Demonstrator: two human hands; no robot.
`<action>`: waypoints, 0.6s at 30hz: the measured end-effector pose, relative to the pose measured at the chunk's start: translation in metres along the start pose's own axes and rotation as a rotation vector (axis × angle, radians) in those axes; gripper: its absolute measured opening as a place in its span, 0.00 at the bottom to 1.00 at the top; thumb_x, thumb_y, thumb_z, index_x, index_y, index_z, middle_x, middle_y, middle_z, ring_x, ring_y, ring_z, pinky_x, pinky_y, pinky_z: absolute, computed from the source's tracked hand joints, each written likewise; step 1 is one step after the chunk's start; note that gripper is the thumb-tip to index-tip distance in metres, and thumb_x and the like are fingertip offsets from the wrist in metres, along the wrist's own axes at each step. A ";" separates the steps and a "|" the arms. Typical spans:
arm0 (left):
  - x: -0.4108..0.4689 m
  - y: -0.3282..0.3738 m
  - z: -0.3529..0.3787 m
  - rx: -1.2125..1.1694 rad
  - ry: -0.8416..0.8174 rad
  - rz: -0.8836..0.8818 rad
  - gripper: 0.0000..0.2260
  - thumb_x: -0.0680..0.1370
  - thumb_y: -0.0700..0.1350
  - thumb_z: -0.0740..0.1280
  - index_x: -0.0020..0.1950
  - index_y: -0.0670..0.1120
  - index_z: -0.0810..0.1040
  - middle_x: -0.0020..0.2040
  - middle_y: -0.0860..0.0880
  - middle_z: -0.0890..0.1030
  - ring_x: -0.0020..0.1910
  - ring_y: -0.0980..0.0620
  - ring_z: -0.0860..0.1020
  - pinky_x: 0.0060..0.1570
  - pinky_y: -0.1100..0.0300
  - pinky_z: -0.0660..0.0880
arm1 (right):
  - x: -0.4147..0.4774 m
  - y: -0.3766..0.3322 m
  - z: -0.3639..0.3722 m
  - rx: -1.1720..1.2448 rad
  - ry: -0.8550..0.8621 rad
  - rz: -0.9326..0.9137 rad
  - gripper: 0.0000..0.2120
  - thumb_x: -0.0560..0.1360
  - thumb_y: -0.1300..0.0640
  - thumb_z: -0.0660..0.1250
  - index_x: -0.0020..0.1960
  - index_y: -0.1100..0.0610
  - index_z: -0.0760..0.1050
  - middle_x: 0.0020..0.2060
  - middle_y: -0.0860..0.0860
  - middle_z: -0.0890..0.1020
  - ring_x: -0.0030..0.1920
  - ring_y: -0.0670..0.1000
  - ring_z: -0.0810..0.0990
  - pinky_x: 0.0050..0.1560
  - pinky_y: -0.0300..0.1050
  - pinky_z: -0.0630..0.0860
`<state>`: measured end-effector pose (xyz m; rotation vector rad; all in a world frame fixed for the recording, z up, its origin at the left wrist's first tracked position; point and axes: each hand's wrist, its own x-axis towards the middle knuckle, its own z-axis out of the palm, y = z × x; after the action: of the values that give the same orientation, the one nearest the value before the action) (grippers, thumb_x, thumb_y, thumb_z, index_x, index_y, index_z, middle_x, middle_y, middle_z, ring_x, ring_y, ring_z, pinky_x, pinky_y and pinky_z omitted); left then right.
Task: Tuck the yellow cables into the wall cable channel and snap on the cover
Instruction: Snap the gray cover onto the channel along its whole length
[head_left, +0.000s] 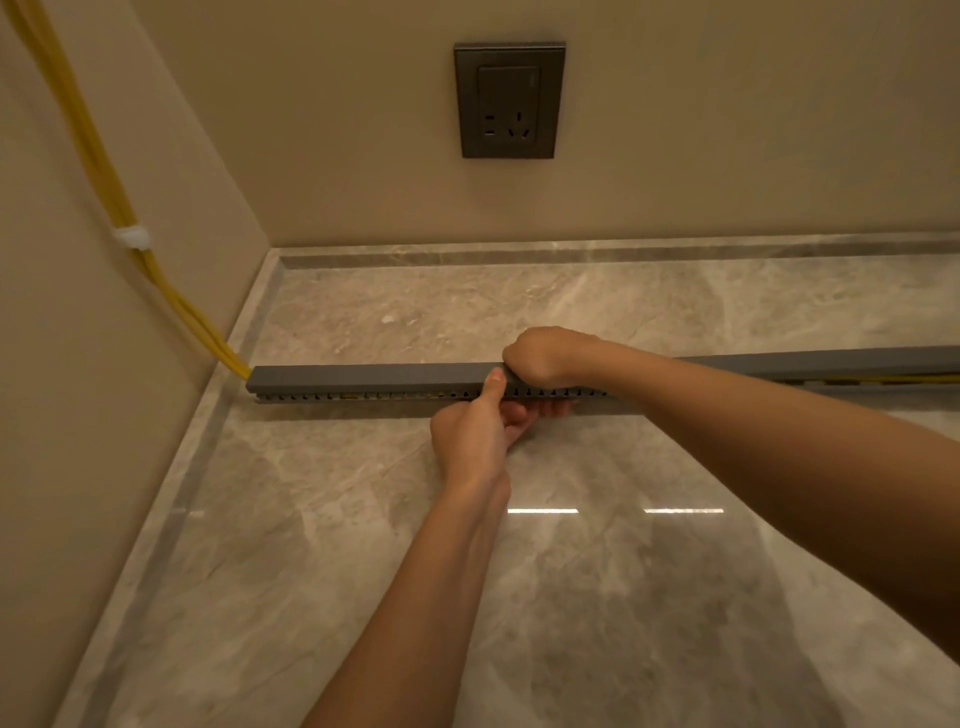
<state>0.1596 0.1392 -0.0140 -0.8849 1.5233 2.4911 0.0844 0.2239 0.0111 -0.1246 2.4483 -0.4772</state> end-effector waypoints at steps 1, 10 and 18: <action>0.000 0.000 0.000 -0.007 -0.001 0.006 0.10 0.76 0.39 0.67 0.36 0.37 0.78 0.23 0.46 0.74 0.20 0.58 0.74 0.34 0.59 0.81 | -0.001 0.001 0.002 -0.029 0.041 0.000 0.22 0.78 0.55 0.50 0.30 0.58 0.74 0.24 0.54 0.79 0.24 0.53 0.77 0.33 0.43 0.75; 0.004 -0.005 0.001 -0.073 -0.006 0.033 0.11 0.76 0.37 0.67 0.34 0.35 0.76 0.21 0.47 0.72 0.19 0.58 0.71 0.32 0.58 0.81 | -0.005 0.008 0.015 -0.445 0.335 -0.174 0.12 0.77 0.54 0.55 0.40 0.57 0.72 0.35 0.51 0.70 0.37 0.54 0.73 0.29 0.43 0.62; 0.005 -0.004 -0.007 0.067 -0.082 0.002 0.13 0.76 0.43 0.67 0.36 0.36 0.77 0.27 0.44 0.76 0.22 0.57 0.74 0.39 0.54 0.81 | -0.006 0.009 0.015 -0.445 0.363 -0.181 0.10 0.77 0.54 0.55 0.38 0.54 0.68 0.35 0.50 0.67 0.37 0.53 0.70 0.34 0.46 0.65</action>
<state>0.1595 0.1339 -0.0219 -0.7617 1.5717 2.4301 0.0986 0.2285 -0.0001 -0.4848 2.8814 -0.0167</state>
